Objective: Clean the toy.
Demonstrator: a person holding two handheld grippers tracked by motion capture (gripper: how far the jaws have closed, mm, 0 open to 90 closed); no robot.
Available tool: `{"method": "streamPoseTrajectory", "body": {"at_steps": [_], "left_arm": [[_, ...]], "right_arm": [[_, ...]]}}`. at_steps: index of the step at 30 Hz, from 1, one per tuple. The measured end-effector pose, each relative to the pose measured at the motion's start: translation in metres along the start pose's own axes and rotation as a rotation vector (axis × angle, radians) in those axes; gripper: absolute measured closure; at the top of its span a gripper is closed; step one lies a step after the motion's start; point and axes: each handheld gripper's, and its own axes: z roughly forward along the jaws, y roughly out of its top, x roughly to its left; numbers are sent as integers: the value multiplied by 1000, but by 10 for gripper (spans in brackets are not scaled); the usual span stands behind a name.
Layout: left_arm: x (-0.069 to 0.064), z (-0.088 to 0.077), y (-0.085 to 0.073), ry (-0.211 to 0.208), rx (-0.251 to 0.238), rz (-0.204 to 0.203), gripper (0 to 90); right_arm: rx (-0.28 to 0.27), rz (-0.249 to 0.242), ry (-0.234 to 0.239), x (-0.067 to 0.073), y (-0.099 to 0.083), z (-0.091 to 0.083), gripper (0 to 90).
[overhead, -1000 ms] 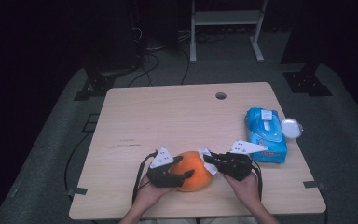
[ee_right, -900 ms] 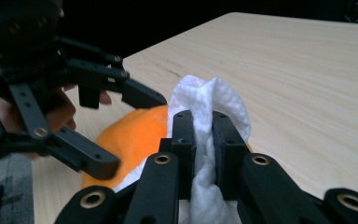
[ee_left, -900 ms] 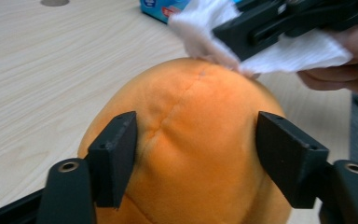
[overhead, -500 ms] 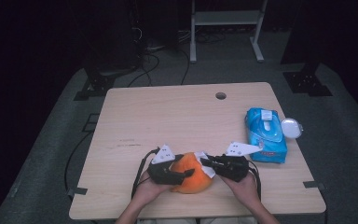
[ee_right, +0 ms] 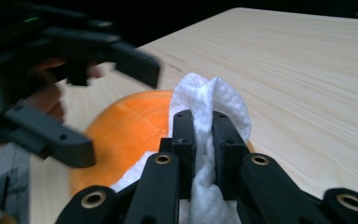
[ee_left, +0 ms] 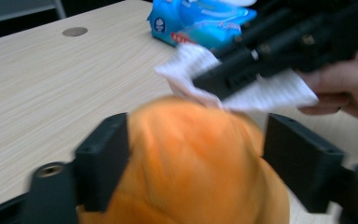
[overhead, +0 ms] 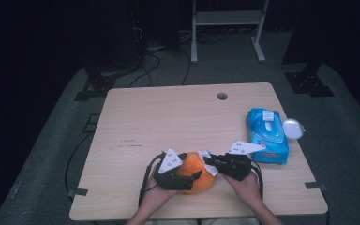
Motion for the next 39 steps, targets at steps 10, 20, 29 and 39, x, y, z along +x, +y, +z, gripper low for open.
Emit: {"method": "streamPoseTrajectory", "body": {"at_steps": [10, 20, 29, 39], "left_arm": [[13, 0, -17, -10, 103, 22, 345], [22, -2, -20, -4, 95, -19, 363], [26, -4, -22, -14, 85, -44, 360], [14, 0, -19, -1, 82, 22, 334]], "right_arm": [[-7, 34, 18, 0, -1, 4, 807], [-28, 33, 25, 6, 5, 0, 807], [24, 117, -50, -14, -17, 0, 806], [-21, 45, -19, 7, -1, 3, 805]]}}
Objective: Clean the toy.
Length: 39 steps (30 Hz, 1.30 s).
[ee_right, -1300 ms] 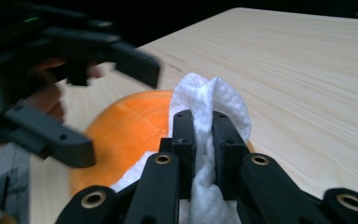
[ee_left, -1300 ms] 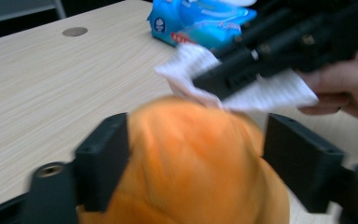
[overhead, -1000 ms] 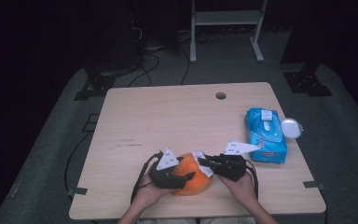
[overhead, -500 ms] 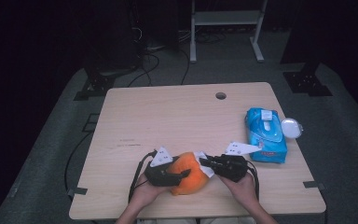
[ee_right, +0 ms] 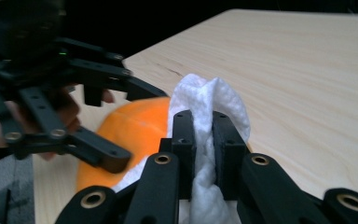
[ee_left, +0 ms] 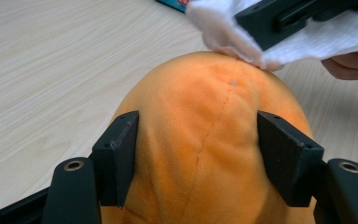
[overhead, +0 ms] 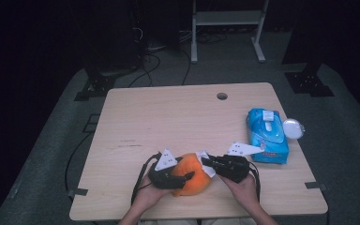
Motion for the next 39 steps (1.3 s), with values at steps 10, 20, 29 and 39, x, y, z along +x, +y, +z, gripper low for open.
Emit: {"method": "streamPoseTrajectory", "body": {"at_steps": [10, 20, 29, 39], "left_arm": [[-16, 5, 3, 14, -4, 93, 304], [-6, 2, 9, -5, 4, 13, 88], [-15, 3, 14, 45, -16, 59, 421], [-23, 13, 14, 95, -44, 60, 277]], "right_arm": [[-21, -30, 3, 13, 6, 2, 805], [12, -32, -25, 3, -4, 2, 807], [0, -59, -59, 4, 5, -1, 805], [8, -111, -72, 3, 3, 0, 807]]}}
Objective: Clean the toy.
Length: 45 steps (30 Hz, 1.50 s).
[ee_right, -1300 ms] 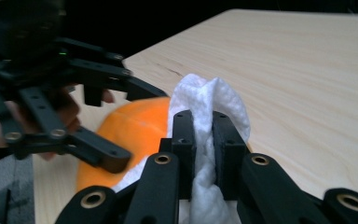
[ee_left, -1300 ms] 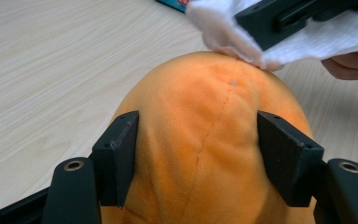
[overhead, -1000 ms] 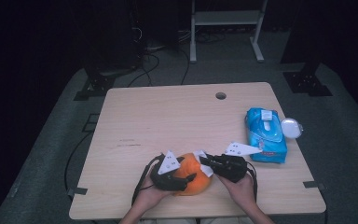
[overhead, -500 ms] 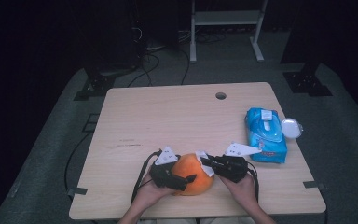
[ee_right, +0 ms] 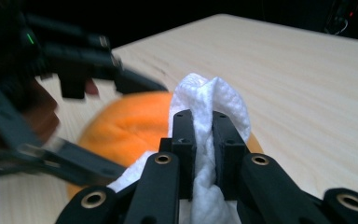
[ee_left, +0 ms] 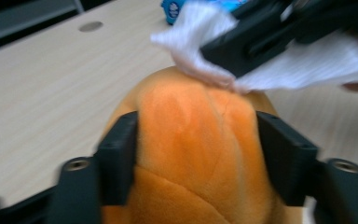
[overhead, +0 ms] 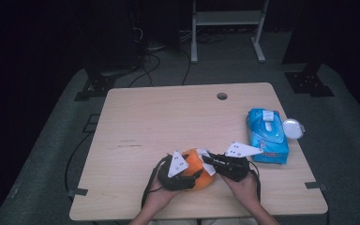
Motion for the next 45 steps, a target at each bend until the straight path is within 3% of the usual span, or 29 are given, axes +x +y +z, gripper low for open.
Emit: {"method": "streamPoseTrajectory", "body": {"at_steps": [3, 6, 9, 11, 14, 18, 19, 21, 23, 25, 29, 30, 33, 37, 41, 43, 45], "left_arm": [[10, -3, 0, -47, 5, -71, 134], [16, -5, -4, -52, 18, -96, 157], [10, -4, -5, -13, 34, -46, 281], [5, -3, -5, -3, 30, -26, 290], [6, -5, -4, -18, 30, -6, 261], [23, -12, -5, -60, 3, -116, 83], [30, -11, -8, -96, 11, -165, 73], [34, -9, -12, -143, 11, -203, 134], [28, -7, -12, -105, 21, -154, 229], [22, -7, -9, -84, 22, -138, 275], [10, -8, -8, -72, 51, -84, 284], [11, -8, -8, -78, 46, -93, 284], [13, -10, -10, -104, 33, -114, 286], [11, -11, -7, -126, 14, -92, 274], [17, -10, -6, -110, -21, -112, 147], [20, -6, -7, -93, -5, -120, 75], [24, -2, -10, -117, 10, -160, 39]], "right_arm": [[3, 1, -1, -2, -3, 0, 807], [5, -10, -12, -1, -4, 0, 807], [-7, -6, -11, 7, 0, 0, 806], [-14, -53, 13, 19, 5, 1, 806], [-6, -83, 32, 25, 6, 4, 806], [-3, -40, 7, 7, 0, 0, 808], [-7, -29, -6, 3, -1, -2, 808], [-15, 0, -14, -5, -1, -5, 807], [-13, -1, -18, -5, 0, -4, 807], [-26, -5, -19, 2, 3, -4, 806], [-26, -94, -2, 23, 10, -2, 806], [-15, -105, -7, 23, 10, -1, 807], [-14, -66, -13, 11, 6, -4, 807], [-13, -40, -34, -1, 3, -8, 807], [-11, -63, -26, -4, 3, -10, 807], [-14, -60, -18, -5, 2, -11, 807], [-11, -64, -19, -6, 2, -11, 807]]}}
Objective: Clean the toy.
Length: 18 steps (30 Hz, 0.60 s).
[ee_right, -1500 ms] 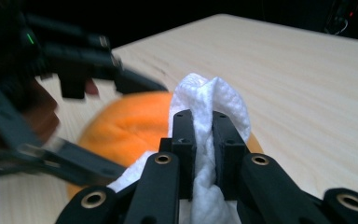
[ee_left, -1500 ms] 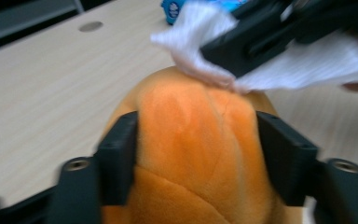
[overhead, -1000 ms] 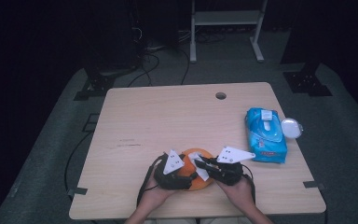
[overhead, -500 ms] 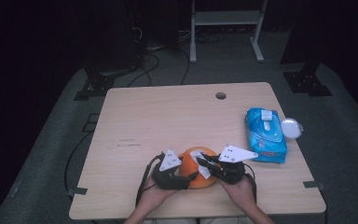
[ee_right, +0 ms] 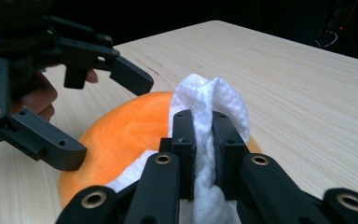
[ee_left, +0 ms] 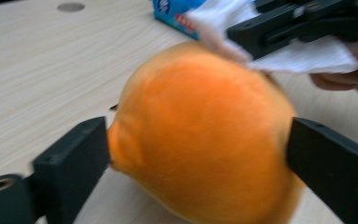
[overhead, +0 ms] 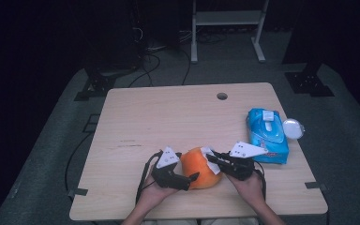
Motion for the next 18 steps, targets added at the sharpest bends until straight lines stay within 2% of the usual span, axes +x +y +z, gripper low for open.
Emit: {"method": "streamPoseTrajectory", "body": {"at_steps": [2, 3, 6, 9, 12, 15, 18], "left_arm": [[4, 4, -3, -32, 20, -39, 41], [4, 3, -4, -34, 19, -37, 81], [-5, 2, -1, 16, 13, 5, 263], [-16, 2, 1, 55, 39, 38, 294], [-17, -1, 0, 48, 49, 51, 277], [-9, -4, 2, 7, 12, 13, 173], [0, -4, 3, 28, -8, -19, 53]], "right_arm": [[4, 2, -3, -1, 0, 0, 807], [6, 6, -3, -1, 0, 1, 807], [-10, 35, 6, 3, 1, 2, 806], [-15, -16, 13, 20, 7, 3, 805], [-5, -62, 25, 27, 9, 3, 807], [-2, 0, 25, 12, 4, 0, 807], [-10, 42, 2, -3, 0, -7, 807]]}}
